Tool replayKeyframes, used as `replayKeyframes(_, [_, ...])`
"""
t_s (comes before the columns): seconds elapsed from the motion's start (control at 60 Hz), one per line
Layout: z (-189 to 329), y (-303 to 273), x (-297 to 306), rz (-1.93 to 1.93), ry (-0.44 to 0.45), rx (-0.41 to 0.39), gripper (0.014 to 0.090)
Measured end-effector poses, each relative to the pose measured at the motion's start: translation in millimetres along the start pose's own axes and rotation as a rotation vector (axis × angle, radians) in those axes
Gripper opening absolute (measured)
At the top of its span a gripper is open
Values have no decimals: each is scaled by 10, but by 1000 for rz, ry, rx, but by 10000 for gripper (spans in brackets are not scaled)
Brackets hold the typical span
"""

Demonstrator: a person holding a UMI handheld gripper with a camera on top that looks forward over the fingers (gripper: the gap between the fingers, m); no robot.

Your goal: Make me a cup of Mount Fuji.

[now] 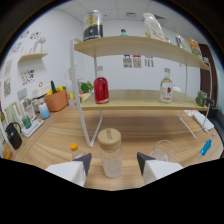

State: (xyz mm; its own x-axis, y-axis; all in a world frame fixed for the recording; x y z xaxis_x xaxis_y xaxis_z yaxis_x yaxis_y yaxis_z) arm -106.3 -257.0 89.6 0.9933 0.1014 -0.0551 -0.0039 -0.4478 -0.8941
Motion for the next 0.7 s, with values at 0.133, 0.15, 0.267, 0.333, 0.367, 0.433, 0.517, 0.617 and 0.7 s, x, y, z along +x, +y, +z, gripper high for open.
replayKeyframes(0.133, [-369,-237,143,5,51,-50,858])
replayKeyframes(0.15, [-413,-266,165,5,57,-55,859])
replayKeyframes(0.267, [-667,-413,410,0,108,-100,861])
replayKeyframes(0.333, [-776,-492,567,-6,136,-130,858])
replayKeyframes(0.367, [-834,-553,630,-10,145,-143,859])
replayKeyframes(0.433, [-961,-725,750,-22,160,-163,861])
replayKeyframes(0.517, [-1124,-1039,875,-38,181,-172,860])
replayKeyframes(0.617, [-1266,-1517,940,-41,182,-159,863])
replayKeyframes(0.7, [-1328,-1951,973,-42,173,-115,864])
